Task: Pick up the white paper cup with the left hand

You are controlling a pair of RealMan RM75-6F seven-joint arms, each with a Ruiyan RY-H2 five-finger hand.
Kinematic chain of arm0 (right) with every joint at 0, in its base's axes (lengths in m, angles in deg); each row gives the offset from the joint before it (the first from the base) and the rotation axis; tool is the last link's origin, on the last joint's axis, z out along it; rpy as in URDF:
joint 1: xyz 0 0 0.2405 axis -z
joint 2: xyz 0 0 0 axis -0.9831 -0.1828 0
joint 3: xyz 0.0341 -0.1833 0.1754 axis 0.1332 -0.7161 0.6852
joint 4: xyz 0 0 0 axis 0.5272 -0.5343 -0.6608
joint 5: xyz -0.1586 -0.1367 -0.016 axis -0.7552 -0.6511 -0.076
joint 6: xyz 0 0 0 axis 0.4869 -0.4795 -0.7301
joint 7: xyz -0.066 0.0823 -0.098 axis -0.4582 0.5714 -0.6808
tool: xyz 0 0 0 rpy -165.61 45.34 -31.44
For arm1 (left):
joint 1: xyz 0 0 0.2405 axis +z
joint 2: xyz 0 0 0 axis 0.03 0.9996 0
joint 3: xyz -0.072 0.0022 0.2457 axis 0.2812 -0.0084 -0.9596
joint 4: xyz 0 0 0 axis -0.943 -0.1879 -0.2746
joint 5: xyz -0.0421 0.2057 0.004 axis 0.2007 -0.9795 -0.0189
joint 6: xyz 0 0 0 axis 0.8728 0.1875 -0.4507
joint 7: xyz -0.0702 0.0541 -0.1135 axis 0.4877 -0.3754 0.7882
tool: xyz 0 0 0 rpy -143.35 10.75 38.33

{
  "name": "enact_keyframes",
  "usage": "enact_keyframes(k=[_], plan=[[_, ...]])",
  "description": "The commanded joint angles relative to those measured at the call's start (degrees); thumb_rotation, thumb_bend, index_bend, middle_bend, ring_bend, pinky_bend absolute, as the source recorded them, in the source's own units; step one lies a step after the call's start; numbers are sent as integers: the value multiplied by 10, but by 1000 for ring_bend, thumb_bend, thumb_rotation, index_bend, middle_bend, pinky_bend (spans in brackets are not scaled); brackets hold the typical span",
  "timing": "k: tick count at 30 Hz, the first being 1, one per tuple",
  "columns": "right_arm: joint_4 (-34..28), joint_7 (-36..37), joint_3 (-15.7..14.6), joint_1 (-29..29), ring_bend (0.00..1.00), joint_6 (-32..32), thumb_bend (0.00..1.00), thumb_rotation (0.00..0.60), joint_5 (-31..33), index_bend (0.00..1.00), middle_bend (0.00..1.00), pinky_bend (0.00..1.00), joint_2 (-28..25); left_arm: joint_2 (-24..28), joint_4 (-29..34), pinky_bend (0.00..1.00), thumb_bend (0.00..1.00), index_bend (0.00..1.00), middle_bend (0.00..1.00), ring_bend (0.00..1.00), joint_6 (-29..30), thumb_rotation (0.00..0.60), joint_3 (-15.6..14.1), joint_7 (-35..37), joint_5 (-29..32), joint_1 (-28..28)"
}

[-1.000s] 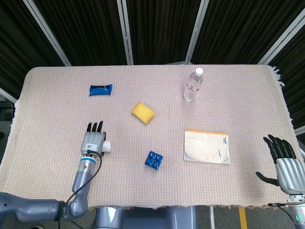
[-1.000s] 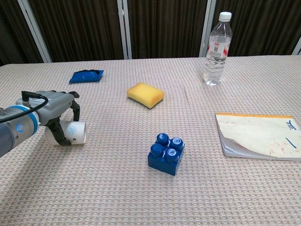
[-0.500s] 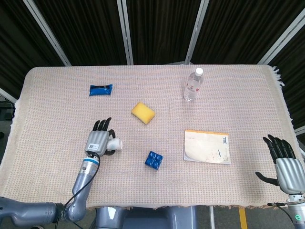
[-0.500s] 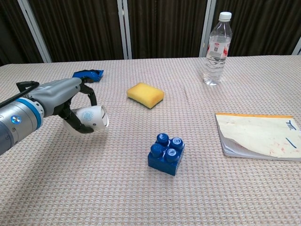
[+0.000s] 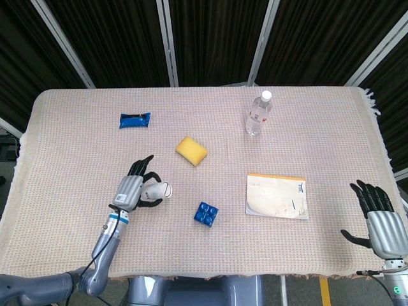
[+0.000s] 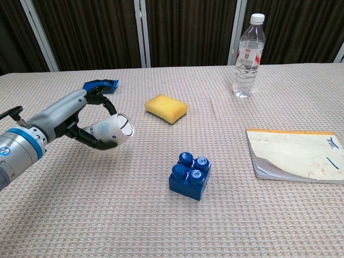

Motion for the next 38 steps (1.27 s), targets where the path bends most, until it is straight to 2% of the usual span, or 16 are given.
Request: enact_keyframes(k=[1, 10, 16, 19, 21, 23, 28, 32, 35, 38], plan=[[0, -4, 0, -1, 0, -3, 0, 600, 2, 0, 0, 0, 1, -2, -21, 0, 106, 426, 0, 0, -15, 600, -5, 21, -7, 7], [-1, -10, 2, 1, 0, 2, 0, 600, 5, 0, 0, 0, 2, 24, -54, 0, 106, 425, 0, 0, -33, 600, -13, 63, -21, 26], [-3, -5, 2, 4, 0, 8, 0, 600, 2, 0, 0, 0, -1, 48, -60, 0, 107, 389, 0, 0, -43, 600, -20, 74, -24, 46], [-4, -4, 2, 4, 0, 8, 0, 600, 3, 0, 0, 0, -1, 59, -59, 0, 108, 274, 0, 0, -42, 600, -20, 86, -28, 54], [-4, -4, 2, 4, 0, 8, 0, 600, 2, 0, 0, 0, -1, 65, -56, 0, 106, 98, 0, 0, -39, 600, -19, 96, -33, 58], [-4, -6, 1, 4, 0, 7, 0, 600, 1, 0, 0, 0, -1, 74, -51, 0, 106, 11, 0, 0, -39, 600, -18, 104, -36, 61], [-3, -7, 2, 3, 0, 6, 0, 600, 4, 0, 0, 0, -1, 101, -21, 0, 106, 0, 0, 0, -23, 600, -22, 102, -57, 73], [-2, -6, 3, 3, 0, 6, 0, 600, 6, 0, 0, 0, 0, 121, -1, 0, 102, 0, 0, 0, 44, 600, -22, 85, -91, 95], [0, -7, 4, 4, 0, 7, 0, 600, 7, 0, 0, 0, 1, 150, 15, 0, 100, 0, 0, 0, 131, 600, -34, 15, -126, 132], [0, -7, 5, 4, 0, 8, 0, 600, 7, 0, 0, 0, 2, 177, 41, 0, 99, 0, 0, 0, 183, 600, -44, -50, -138, 164]])
